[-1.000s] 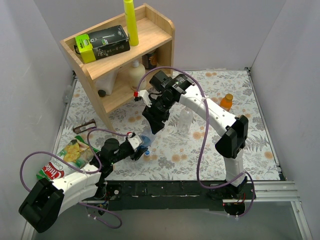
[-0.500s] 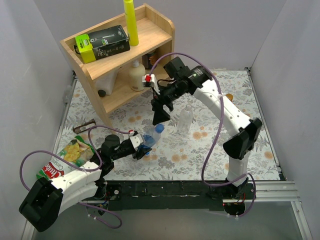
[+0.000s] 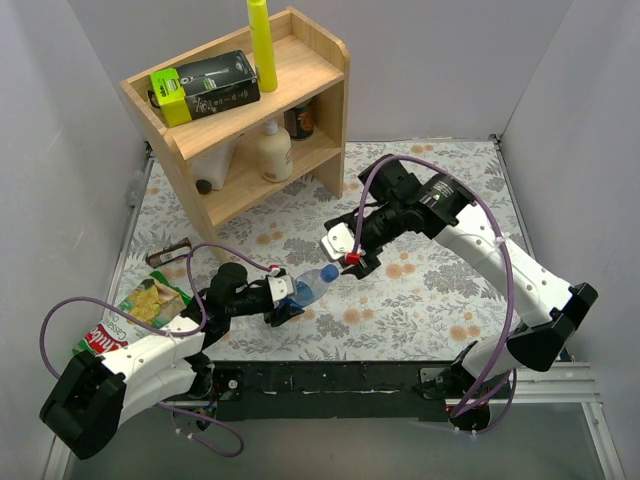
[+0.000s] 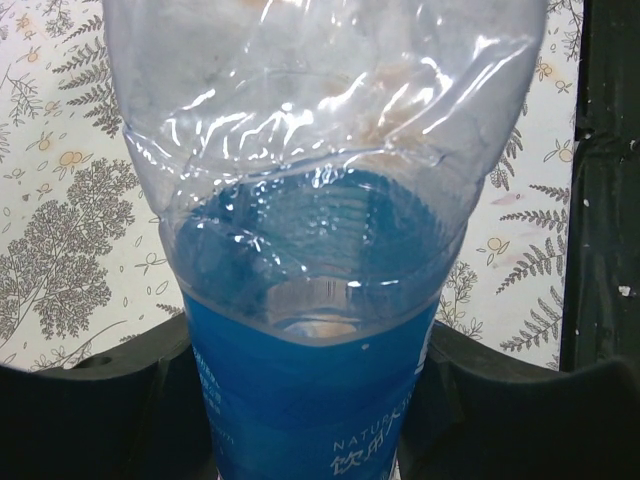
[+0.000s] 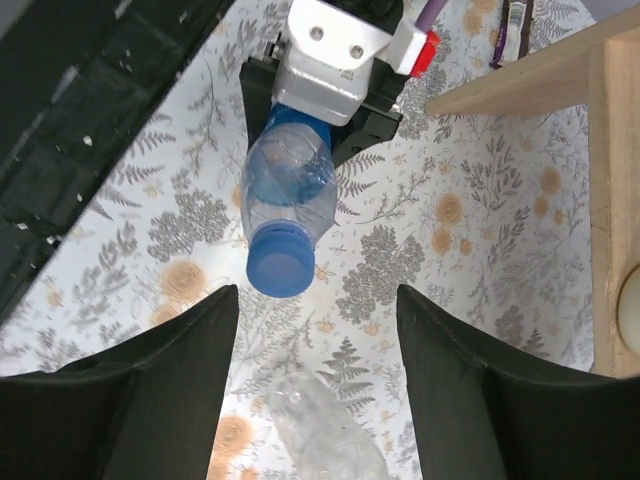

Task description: Screw on the bottle caps

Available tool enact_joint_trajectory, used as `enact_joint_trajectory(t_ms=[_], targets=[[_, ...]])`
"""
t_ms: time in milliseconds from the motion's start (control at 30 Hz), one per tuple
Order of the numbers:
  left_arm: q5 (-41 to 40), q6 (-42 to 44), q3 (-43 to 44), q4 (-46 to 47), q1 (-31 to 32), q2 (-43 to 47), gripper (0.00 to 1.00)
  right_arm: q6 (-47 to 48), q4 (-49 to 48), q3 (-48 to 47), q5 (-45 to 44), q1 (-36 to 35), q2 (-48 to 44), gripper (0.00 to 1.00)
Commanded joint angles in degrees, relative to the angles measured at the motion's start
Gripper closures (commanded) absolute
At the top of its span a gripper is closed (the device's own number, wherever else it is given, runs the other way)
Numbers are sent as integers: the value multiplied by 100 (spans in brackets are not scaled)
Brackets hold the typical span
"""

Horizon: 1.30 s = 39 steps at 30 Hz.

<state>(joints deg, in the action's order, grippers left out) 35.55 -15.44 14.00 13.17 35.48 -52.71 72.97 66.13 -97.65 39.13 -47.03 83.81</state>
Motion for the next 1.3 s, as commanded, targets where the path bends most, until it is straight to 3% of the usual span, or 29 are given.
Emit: enact_joint_trajectory(t_ms=[0,533,767,900,1033,1067,1267], targets=[[224,270,279,-34,2,-126,100,1096,22,193,-231,-131,-22,31],[268,173,244,89,2,-64,100,2125,278,703,-591,-465,-146,43],[216,103,208,212,2,-29,100,1880,278,633,-670,-474,82,61],[32,68,200,326,2,-3,100,818,278,56,-609,-466,556,76],[-521,-11,121,756,2,68,100,-623,881,-1111,-136,-185,1566,79],[-662,-46,103,949,2,50,100,-1427,884,-1342,83,-10,1942,80],[-1559,-231,182,1478,2,-117,100,-3873,884,-2337,1139,518,3068,82]])
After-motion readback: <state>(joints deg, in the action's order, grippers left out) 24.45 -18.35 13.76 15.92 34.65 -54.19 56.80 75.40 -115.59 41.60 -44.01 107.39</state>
